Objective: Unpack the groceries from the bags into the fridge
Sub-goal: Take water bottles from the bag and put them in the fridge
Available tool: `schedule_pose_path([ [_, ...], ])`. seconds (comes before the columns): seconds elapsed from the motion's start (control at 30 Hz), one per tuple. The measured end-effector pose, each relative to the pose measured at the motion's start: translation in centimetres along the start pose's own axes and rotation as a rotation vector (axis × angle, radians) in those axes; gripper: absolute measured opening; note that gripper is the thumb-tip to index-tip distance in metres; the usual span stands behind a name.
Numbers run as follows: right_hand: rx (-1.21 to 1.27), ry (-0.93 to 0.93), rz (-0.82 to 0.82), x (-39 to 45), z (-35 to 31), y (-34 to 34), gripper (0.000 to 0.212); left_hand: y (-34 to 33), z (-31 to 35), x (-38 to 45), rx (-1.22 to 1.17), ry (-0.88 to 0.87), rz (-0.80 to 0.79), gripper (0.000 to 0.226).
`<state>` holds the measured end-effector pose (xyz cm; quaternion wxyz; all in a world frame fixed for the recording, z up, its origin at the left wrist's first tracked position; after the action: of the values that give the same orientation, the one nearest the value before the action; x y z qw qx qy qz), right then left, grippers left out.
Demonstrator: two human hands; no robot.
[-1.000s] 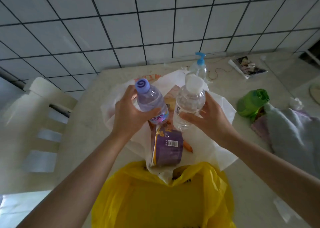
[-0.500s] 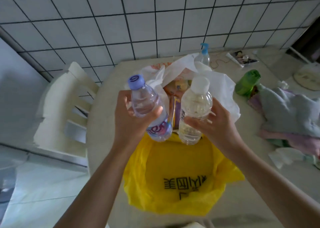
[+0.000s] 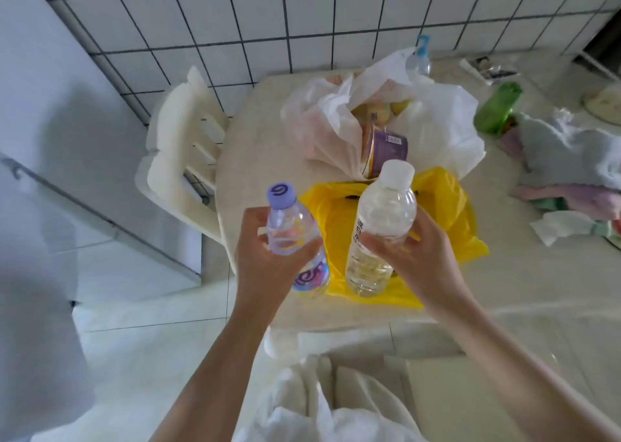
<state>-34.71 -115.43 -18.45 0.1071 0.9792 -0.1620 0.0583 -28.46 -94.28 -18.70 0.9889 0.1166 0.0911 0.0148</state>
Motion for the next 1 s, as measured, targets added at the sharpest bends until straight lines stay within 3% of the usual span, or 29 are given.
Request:
schedule_pose_path([
  [0.23, -0.169, 0.081, -0.078, -6.6, -0.9, -1.9, 0.055, 5.4, -5.1, -8.1, 0.038, 0.108, 0.169, 0.063],
  [0.43, -0.065, 0.045, -0.259, -14.3, -0.6, -4.4, 0.060, 10.1, -9.7, -18.4, -0.029, 0.211, 0.330, 0.054],
  [0.63, -0.054, 0.059, -0.444, -21.7, -1.5, -8.3, 0.067, 15.9, -14.5, -28.1, -0.046, 0.332, 0.490, 0.059],
  [0.8, -0.114, 0.112, -0.664, -26.5, -3.0, -13.5, 0.064, 21.4, -17.7, -34.4, -0.074, 0.394, 0.628, 0.064],
  [1.0, -0.133, 0.141, -0.817, -32.4, -5.3, -22.5, 0.067, 29.4, -20.8, -39.5, -0.130, 0.397, 0.745, 0.070],
])
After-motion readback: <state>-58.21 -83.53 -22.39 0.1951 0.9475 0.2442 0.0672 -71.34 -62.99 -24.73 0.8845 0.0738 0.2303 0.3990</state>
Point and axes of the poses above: each hand's wrist, its own x-axis towards the middle knuckle, its own y-axis out of the back of the hand, z = x × y, the point moved 7 cm from there along x, towards the middle knuckle, and after that the axes turned 13 degrees about y, right-handed, at the moved point
